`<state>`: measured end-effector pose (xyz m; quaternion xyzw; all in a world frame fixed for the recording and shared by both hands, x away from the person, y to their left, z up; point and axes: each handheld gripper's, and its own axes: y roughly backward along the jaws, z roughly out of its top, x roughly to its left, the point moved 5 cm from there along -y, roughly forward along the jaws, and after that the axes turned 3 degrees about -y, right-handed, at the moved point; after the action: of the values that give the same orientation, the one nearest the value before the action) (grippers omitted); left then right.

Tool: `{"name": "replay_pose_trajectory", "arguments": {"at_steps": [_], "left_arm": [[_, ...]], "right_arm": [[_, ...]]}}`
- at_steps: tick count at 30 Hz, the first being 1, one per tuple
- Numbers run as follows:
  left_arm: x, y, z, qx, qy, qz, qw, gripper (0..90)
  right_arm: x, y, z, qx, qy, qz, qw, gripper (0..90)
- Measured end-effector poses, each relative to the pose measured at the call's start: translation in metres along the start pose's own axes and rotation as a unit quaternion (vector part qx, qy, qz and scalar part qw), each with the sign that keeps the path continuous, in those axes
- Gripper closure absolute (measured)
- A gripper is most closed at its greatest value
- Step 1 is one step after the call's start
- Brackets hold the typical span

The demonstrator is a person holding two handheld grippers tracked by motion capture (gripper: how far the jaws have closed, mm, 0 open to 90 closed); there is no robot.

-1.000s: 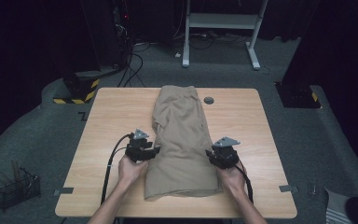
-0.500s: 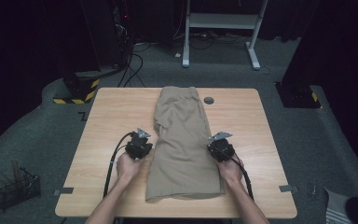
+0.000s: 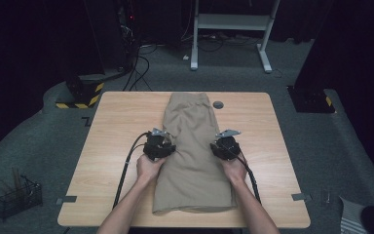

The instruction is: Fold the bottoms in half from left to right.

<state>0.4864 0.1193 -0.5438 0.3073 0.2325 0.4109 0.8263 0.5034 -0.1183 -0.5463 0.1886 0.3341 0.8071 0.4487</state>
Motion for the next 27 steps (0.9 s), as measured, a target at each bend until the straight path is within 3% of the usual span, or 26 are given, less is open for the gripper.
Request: {"name": "replay_pose_trajectory", "arguments": {"at_steps": [1, 3, 4, 5, 7, 8, 10, 12, 14, 17, 19, 20, 21, 24, 27], "left_arm": [[0.001, 0.0, -0.002, 0.005, -0.004, 0.006, 1.0, 87.6], [0.007, 0.007, -0.005, 0.015, -0.014, 0.02, 0.9996, 89.5], [0.009, 0.013, -0.007, 0.017, -0.013, 0.012, 0.9997, 89.7], [0.009, 0.015, -0.008, 0.02, -0.015, 0.011, 0.9996, 89.7], [0.006, 0.019, -0.01, 0.032, -0.033, 0.02, 0.9988, 89.0], [0.006, 0.021, -0.01, 0.031, -0.038, 0.025, 0.9985, 85.9], [0.009, 0.024, -0.006, 0.009, -0.023, 0.026, 0.9994, 67.8], [0.014, 0.028, 0.001, -0.015, -0.005, 0.028, 0.9995, 54.8], [0.017, 0.027, 0.007, -0.034, 0.003, 0.03, 0.9989, 50.9], [0.018, 0.016, 0.011, -0.017, 0.005, 0.029, 0.9994, 60.3], [0.018, 0.007, 0.011, -0.008, 0.001, 0.028, 0.9996, 76.3], [0.018, 0.003, 0.011, -0.001, -0.005, 0.031, 0.9995, 85.6], [0.019, 0.001, 0.01, 0.01, -0.011, 0.035, 0.9993, 89.3], [0.022, -0.001, 0.01, 0.018, -0.017, 0.035, 0.9991, 90.0], [0.019, 0.003, 0.01, 0.018, -0.028, 0.054, 0.998, 88.1]], "right_arm": [[-0.001, -0.001, -0.002, 0.004, 0.005, -0.004, 1.0, 89.1], [-0.003, 0.004, -0.005, 0.006, 0.008, -0.011, 0.9999, 90.0], [-0.005, 0.008, -0.007, 0.006, 0.013, -0.013, 0.9998, 90.0], [-0.006, 0.013, -0.01, 0.008, 0.01, 0.002, 0.9999, 90.0], [-0.002, 0.017, -0.013, 0.01, 0.017, 0.008, 0.9998, 89.4], [0.001, 0.019, -0.014, 0.013, 0.028, 0.006, 0.9995, 85.7], [0.003, 0.02, -0.011, 0.008, 0.031, -0.003, 0.9995, 68.3], [0.001, 0.02, -0.007, -0.007, 0.009, -0.004, 0.9999, 60.1], [-0.001, 0.019, -0.002, -0.013, -0.004, -0.003, 0.9999, 57.5], [0.0, 0.011, 0.004, -0.009, -0.008, 0.0, 0.9999, 67.5], [0.002, 0.006, 0.005, -0.01, -0.002, 0.003, 0.9999, 82.3], [0.002, 0.004, 0.004, -0.008, 0.0, 0.004, 1.0, 86.6], [0.001, 0.002, 0.003, -0.004, 0.003, 0.001, 1.0, 88.2], [-0.006, 0.002, 0.001, 0.003, -0.005, 0.007, 1.0, 88.8], [-0.005, 0.002, 0.003, 0.006, 0.0, 0.008, 0.9999, 87.4]]}}
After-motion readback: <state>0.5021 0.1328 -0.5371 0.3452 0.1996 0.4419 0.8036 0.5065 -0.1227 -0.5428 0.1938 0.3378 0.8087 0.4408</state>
